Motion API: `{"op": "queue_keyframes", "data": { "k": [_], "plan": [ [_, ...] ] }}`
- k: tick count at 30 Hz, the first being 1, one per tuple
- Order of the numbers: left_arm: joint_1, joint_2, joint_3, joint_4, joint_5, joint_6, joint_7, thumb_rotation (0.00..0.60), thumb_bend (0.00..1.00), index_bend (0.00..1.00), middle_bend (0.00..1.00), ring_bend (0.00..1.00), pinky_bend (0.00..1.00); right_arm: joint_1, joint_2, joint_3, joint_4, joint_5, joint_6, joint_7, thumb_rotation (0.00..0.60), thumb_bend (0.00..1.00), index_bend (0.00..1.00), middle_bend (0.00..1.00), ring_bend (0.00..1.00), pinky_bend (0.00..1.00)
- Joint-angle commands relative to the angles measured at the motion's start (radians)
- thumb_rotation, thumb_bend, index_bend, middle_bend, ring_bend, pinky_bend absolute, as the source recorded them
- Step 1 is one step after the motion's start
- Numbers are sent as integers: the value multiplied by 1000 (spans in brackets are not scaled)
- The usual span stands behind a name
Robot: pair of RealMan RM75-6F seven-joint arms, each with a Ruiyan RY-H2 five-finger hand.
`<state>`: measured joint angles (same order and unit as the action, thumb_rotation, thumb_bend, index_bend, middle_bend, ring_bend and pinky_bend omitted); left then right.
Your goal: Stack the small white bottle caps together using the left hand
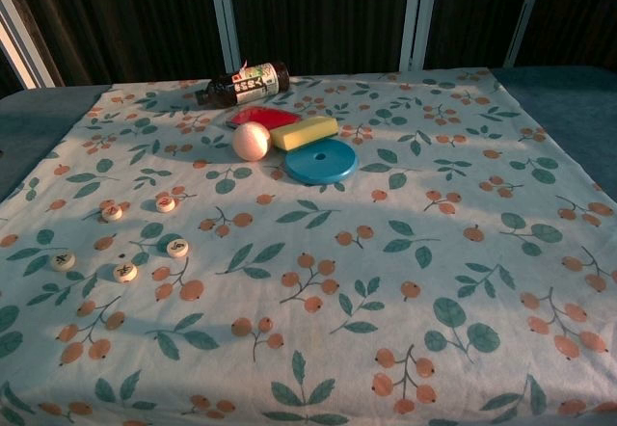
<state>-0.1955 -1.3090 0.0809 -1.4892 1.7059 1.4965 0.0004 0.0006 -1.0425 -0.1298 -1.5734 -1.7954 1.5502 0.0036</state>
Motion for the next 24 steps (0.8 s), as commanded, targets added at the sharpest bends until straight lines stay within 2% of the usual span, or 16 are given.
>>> {"op": "queue_keyframes", "data": {
  "k": [1,4,5,6,8,9,10,12,13,14,17,24],
  "plan": [
    [-1,-1,-2,-1,-5,-9,7,600,402,7,14,0,24,1,0,1,0,1,-1,2,600,178,0,0,0,0],
    [-7,-7,2,-5,-3,-28,10,600,402,3,16,1,58,3,-1,1,1,4,-9,-2,600,178,0,0,0,0],
    [-8,-18,-1,-7,-2,-29,5,600,403,3,28,20,96,3,-1,1,0,5,-10,-1,600,178,0,0,0,0],
    [-10,-33,-5,-2,4,-23,4,600,403,8,82,103,210,4,-1,1,0,5,-11,-1,600,178,0,0,0,0],
    [-19,-80,-8,32,32,-12,-19,600,404,33,285,385,511,5,0,0,-2,4,-14,0,600,177,0,0,0,0],
    [-22,-107,-12,50,37,-10,-39,600,404,59,469,601,709,6,0,1,-3,5,-15,1,600,178,0,0,0,0],
    [-27,-134,-16,67,34,-14,-62,600,404,99,659,789,862,7,0,2,-4,5,-17,2,600,178,0,0,0,0],
    [-45,-193,-30,110,18,-41,-109,600,404,193,917,976,994,10,0,3,-6,4,-18,2,600,178,0,0,0,0],
    [-54,-215,-38,129,4,-61,-116,600,407,245,975,999,1000,11,-1,2,-7,2,-19,2,600,178,0,0,0,0],
    [-65,-238,-49,148,-21,-94,-115,600,409,275,994,1000,1000,11,-1,2,-7,0,-20,1,600,178,0,0,0,0],
    [-92,-282,-81,175,-91,-175,-83,600,415,340,1000,1000,1000,14,-3,2,-9,2,-27,-4,600,178,0,0,0,0],
    [-126,-364,-129,235,-201,-273,7,600,414,355,1000,1000,1000,16,-7,3,-13,10,-39,-19,600,177,0,0,0,0]
  ]
}}
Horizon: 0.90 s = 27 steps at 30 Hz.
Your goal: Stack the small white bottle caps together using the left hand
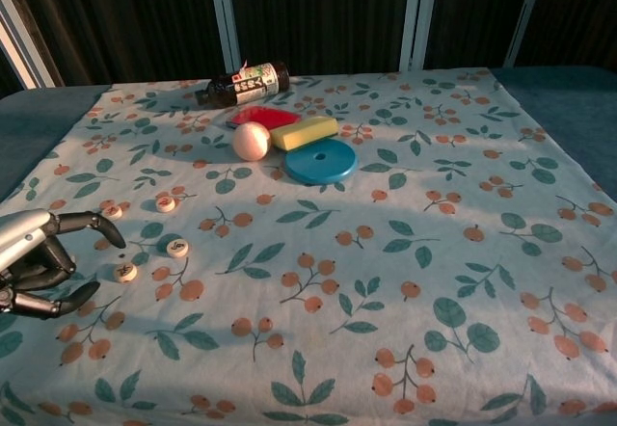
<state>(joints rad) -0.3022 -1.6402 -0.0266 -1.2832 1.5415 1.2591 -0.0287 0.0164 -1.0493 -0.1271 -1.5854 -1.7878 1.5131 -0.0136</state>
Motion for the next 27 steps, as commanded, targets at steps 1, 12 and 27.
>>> {"op": "queue_keyframes", "data": {
  "k": [1,12,27],
  "plan": [
    [-22,-39,-23,34,-43,-39,45,600,413,353,1000,1000,1000,0,-1,1,-1,3,-2,-2,600,178,0,0,0,0],
    [-38,-73,-35,99,-89,-65,94,600,410,369,1000,1000,1000,0,-1,1,-3,5,0,-3,600,179,0,0,0,0],
    [-58,-91,-31,136,-88,-67,77,600,407,422,1000,1000,1000,-1,-1,1,-3,5,1,-5,600,179,0,0,0,0]
  ]
}}
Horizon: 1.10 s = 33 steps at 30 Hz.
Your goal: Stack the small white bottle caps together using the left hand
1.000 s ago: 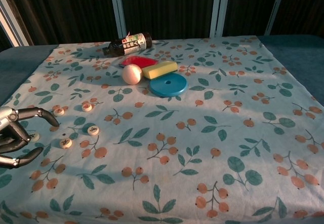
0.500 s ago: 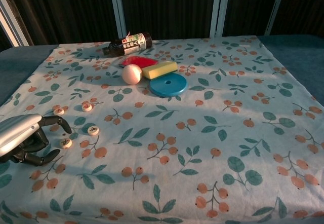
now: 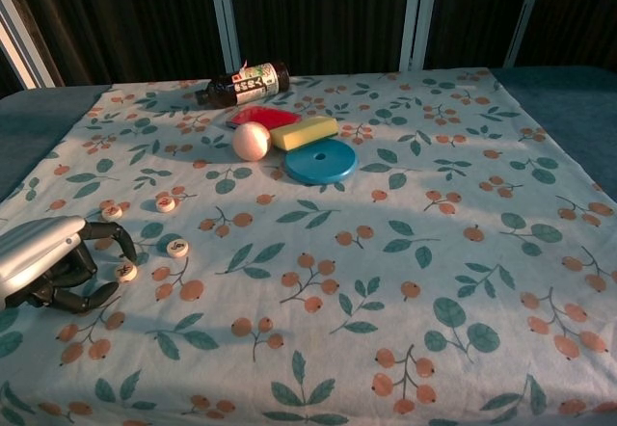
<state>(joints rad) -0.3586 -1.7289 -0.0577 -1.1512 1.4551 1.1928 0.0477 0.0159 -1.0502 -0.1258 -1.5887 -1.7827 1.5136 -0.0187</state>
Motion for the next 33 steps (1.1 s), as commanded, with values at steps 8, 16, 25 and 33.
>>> {"op": "queue_keyframes", "data": {
  "k": [8,16,25,33],
  "plan": [
    [-8,-15,-2,13,-8,-5,-6,600,407,436,1000,1000,1000,-1,0,0,0,1,1,0,600,178,0,0,0,0],
    [-13,-17,-11,16,-12,8,-7,600,405,524,1000,1000,1000,0,0,1,0,2,0,-1,600,179,0,0,0,0],
    [-3,76,-47,-33,-32,51,-20,600,406,551,1000,1000,1000,2,-3,2,-3,8,-9,-9,600,178,0,0,0,0],
    [16,136,-39,-22,-70,25,-37,600,405,547,1000,1000,1000,0,-3,4,-6,12,-5,-9,600,179,0,0,0,0]
  ]
}}
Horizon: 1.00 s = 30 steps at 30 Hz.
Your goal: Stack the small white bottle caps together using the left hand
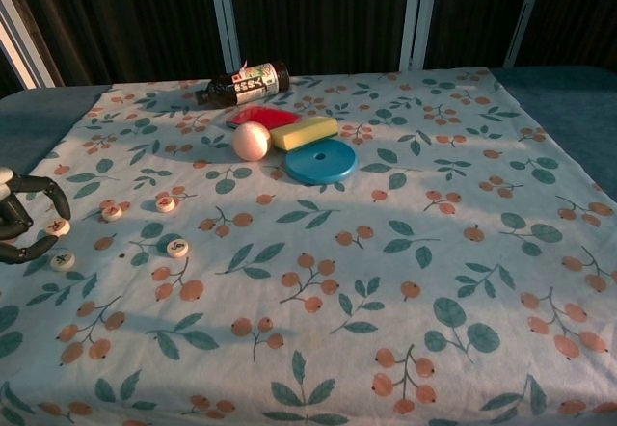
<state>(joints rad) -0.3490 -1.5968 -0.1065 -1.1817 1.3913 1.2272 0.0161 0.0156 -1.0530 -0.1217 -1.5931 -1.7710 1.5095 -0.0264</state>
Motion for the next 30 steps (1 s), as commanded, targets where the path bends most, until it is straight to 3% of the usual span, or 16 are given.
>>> {"op": "queue_keyframes", "data": {
  "k": [1,23,30],
  "plan": [
    [8,3,15,14,-8,-15,-6,600,406,547,1000,1000,1000,1,-1,0,-2,-1,-2,-2,600,178,0,0,0,0],
    [0,-32,27,39,-7,-29,5,600,407,527,1000,1000,1000,-1,1,0,-1,-2,4,2,600,178,0,0,0,0],
    [-1,-34,27,42,-15,-40,-3,600,405,475,1000,1000,1000,-2,2,0,-1,-2,6,3,600,178,0,0,0,0]
  ]
}}
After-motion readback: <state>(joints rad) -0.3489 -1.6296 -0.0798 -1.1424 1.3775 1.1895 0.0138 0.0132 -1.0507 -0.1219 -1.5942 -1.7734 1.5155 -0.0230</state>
